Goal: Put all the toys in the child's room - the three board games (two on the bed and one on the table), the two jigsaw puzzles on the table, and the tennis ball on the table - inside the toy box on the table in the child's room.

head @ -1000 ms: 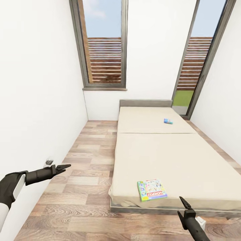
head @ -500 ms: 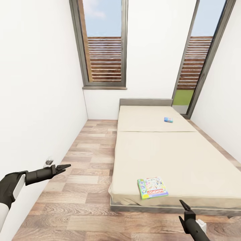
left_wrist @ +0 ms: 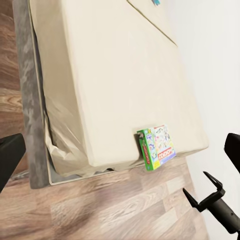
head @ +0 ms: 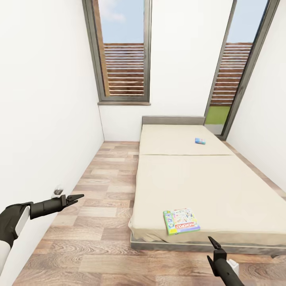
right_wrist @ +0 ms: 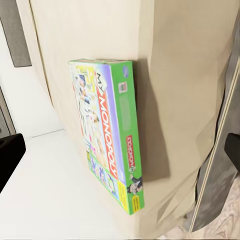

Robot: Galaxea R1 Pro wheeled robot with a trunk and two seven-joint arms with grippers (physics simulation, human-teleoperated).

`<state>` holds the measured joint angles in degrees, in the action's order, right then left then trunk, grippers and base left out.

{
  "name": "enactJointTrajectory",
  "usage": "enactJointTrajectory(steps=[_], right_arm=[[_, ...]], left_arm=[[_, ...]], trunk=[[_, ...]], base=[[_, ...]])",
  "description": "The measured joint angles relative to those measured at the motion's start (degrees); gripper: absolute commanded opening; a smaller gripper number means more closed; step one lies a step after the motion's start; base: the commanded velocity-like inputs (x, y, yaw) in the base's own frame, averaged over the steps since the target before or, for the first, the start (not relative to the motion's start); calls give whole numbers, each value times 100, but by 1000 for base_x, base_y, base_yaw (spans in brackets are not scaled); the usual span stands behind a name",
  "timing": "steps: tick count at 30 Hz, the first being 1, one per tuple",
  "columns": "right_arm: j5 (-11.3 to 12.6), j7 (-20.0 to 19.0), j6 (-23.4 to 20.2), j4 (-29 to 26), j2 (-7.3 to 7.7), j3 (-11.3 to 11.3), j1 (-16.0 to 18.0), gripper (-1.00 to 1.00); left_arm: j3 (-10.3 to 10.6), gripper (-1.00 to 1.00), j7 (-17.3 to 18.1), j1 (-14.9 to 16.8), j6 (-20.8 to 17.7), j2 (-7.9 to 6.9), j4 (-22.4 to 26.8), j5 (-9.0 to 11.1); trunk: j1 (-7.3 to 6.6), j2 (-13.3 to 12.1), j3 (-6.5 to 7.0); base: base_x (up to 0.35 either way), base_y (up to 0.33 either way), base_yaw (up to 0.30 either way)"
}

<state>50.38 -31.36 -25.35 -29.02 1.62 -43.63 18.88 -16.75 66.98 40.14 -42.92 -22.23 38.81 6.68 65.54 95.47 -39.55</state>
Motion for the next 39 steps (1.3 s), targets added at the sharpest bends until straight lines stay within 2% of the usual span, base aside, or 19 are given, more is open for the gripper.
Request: enactJointTrajectory(steps=[6,11,22,25,33,39], right_arm=[[-21,-23,-3,-8,-77,82,4,100],[-25,-77,-8,-10,-77,182,7,100],[-42,-358,-2,-41,-89,210,21,100],[-43,-408,0,-43,-90,231,23,100],[-44,-497,19,-55,-96,573,23,100],[-44,-517,24,-58,-97,639,23,100]], left_arm=[[6,100,0,-1,-2,8,5,0],[8,100,0,-1,1,23,13,0],[9,100,8,-1,-3,19,14,0],[8,100,9,-1,-4,18,14,1],[8,100,8,0,0,22,14,1],[6,100,-7,-1,-1,39,15,-1]], trunk=[[132,241,-108],[242,441,-197],[483,883,-395],[484,884,-396],[484,884,-396],[483,884,-395]], base=[[0,0,0],[0,0,0],[0,0,0],[0,0,0],[0,0,0],[80,45,0]])
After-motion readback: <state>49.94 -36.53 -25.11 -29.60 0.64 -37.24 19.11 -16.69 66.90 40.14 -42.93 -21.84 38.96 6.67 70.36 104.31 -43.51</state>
